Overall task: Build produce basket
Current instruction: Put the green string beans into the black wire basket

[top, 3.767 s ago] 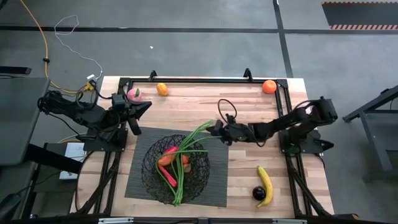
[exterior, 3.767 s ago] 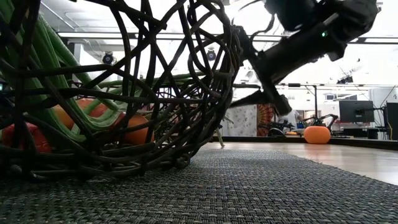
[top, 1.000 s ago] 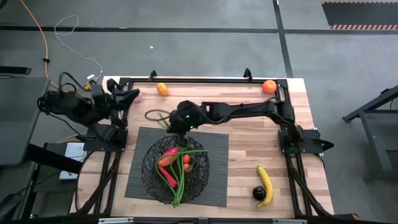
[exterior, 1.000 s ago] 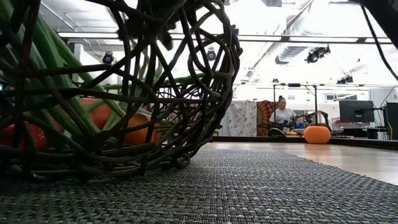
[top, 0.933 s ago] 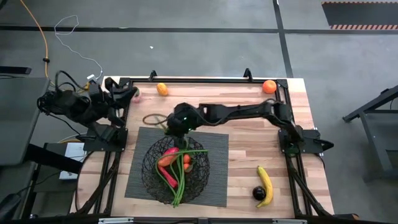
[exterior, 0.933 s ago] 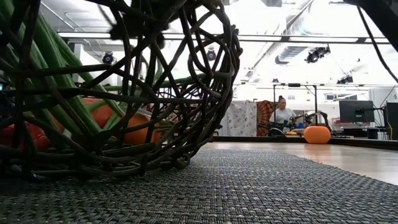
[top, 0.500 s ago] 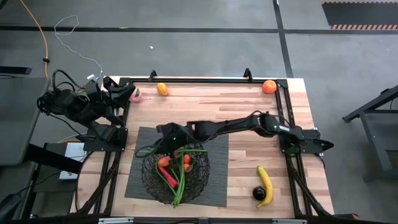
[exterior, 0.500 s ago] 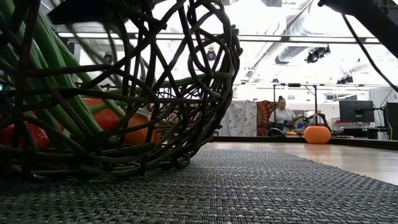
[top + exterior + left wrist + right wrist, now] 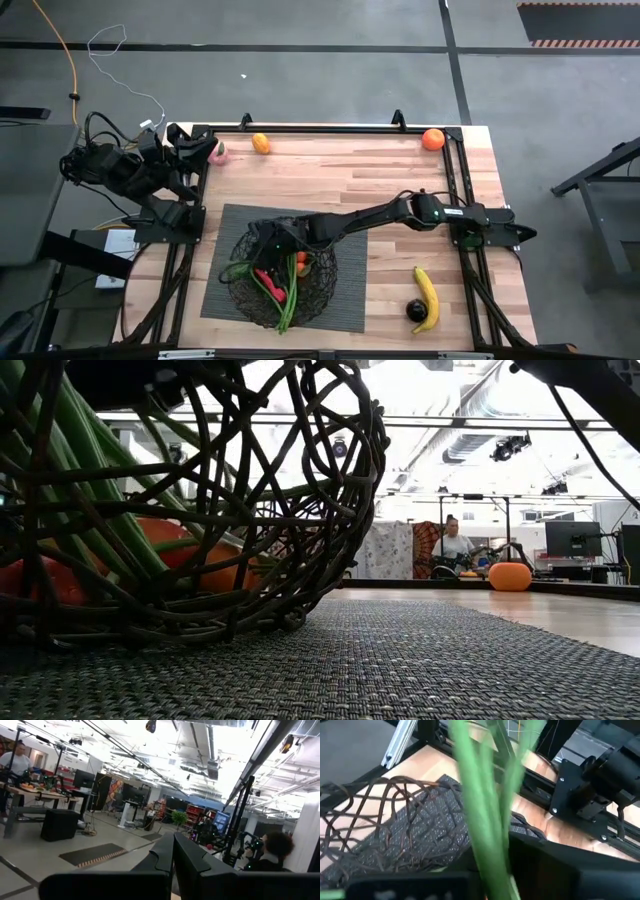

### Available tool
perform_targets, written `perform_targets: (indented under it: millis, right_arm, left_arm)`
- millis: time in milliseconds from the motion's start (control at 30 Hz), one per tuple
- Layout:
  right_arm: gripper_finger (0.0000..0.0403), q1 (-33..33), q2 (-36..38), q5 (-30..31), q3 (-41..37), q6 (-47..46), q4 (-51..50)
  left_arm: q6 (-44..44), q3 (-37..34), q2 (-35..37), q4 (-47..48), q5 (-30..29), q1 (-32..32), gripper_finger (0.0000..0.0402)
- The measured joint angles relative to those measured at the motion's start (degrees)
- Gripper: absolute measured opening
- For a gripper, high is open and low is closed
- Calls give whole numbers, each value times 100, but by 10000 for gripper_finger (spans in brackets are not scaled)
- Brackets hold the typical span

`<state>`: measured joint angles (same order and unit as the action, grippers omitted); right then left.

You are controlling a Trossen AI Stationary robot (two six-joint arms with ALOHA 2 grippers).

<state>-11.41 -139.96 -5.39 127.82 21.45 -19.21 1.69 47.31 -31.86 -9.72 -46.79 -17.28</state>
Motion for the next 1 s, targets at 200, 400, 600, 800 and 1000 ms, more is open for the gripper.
perform_targets:
  millis: [200, 400, 600, 800, 1000]
  right_arm:
    - [161, -75, 0, 391, -7, 27, -270]
    - [256, -48, 2, 690, 226, 379, -876]
    - [283, 95, 2, 722, 669, 925, -1867]
    - [284, 278, 94, 1085, 719, 1093, -2099]
    - [275, 423, 241, 815, 712, 760, -2219]
  left_arm:
    - [0, 0, 0, 0, 7, 0, 0]
    - [-2, 0, 0, 0, 9, 0, 0]
    - [0, 2, 0, 0, 10, 0, 0]
    - [0, 4, 0, 2, 11, 0, 0]
    - [133, 4, 0, 63, 5, -2, 0]
